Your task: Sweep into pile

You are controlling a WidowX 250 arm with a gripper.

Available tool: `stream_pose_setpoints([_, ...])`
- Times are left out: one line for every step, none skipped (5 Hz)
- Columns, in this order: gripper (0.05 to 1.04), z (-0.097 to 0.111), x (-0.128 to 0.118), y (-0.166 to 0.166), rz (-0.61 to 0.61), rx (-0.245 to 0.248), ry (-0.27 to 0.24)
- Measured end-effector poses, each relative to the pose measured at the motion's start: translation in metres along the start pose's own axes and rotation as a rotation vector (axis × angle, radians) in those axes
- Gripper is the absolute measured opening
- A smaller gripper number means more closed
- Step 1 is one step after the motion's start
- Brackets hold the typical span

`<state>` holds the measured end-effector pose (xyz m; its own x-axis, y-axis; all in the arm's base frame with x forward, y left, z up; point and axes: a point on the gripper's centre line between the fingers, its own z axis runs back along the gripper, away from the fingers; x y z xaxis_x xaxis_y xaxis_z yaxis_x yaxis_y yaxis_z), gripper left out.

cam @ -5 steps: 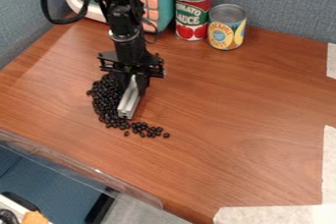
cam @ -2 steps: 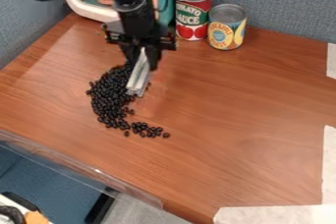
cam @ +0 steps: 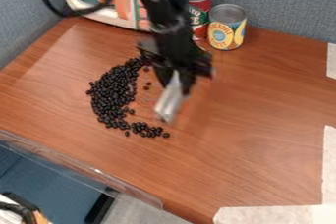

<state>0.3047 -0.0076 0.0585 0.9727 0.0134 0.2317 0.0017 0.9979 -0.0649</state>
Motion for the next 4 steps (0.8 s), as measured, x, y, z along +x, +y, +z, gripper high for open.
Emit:
stream_pose_setpoints([0.371, -0.022, -0.011, -0.020, -0.080, -0.012, 0.066])
stream_pose_setpoints([0.371, -0.050, -0.025, -0.024, -0.144, 0.002, 0.151])
stream_pose_setpoints([0.371, -0.057, -0.030, -0.021, -0.181, 0.011, 0.176])
stream_pose_setpoints([0.371, -0.058, -0.037, -0.015, -0.213, 0.010, 0.180])
